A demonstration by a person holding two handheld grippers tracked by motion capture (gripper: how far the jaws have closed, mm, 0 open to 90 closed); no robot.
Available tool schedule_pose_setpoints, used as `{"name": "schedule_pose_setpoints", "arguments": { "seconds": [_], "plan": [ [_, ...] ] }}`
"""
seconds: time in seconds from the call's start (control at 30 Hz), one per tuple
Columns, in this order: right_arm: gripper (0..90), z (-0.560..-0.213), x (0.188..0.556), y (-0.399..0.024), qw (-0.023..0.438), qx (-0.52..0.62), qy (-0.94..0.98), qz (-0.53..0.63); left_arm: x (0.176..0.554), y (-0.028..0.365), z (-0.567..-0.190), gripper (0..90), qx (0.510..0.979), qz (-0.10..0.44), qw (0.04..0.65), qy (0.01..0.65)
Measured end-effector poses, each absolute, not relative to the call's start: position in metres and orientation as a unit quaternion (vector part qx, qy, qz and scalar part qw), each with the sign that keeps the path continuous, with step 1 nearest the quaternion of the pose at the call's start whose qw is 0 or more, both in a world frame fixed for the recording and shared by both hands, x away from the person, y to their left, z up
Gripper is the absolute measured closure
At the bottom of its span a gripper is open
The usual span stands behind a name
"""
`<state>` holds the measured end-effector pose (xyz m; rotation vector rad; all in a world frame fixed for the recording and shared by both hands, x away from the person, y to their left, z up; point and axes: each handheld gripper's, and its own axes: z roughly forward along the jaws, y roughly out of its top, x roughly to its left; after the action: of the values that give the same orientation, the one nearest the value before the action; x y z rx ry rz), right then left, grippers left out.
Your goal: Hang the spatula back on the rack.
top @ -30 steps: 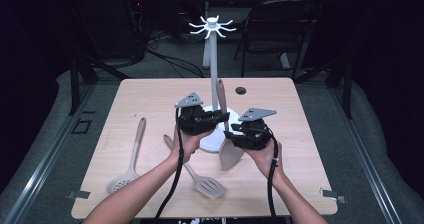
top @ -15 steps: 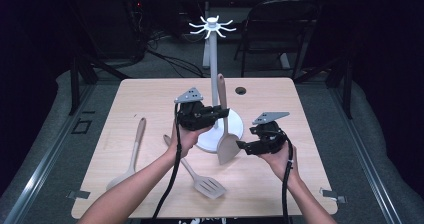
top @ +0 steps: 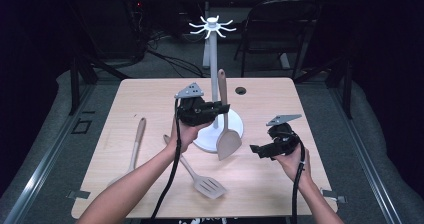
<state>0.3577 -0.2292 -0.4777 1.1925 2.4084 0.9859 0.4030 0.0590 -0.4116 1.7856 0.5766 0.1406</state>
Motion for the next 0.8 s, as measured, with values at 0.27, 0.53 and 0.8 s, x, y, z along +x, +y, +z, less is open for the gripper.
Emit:
{"name": "schedule_pose_setpoints", "arguments": {
  "seconds": [0.27, 0.53, 0.8],
  "plan": [
    [1.4, -0.481, 0.361, -0.235, 0.136, 0.422, 0.833, 0.331, 0.407, 0.058, -0.403, 77.1, 0.772, 0.064, 0.586, 0.239],
    [0.0, -0.479, 0.363, -0.236, 0.133, 0.420, 0.835, 0.329, 0.411, 0.057, -0.393, 77.1, 0.772, 0.065, 0.589, 0.230],
    [0.0, -0.479, 0.363, -0.237, 0.135, 0.423, 0.833, 0.329, 0.415, 0.053, -0.382, 77.1, 0.773, 0.069, 0.590, 0.223]
  ]
}}
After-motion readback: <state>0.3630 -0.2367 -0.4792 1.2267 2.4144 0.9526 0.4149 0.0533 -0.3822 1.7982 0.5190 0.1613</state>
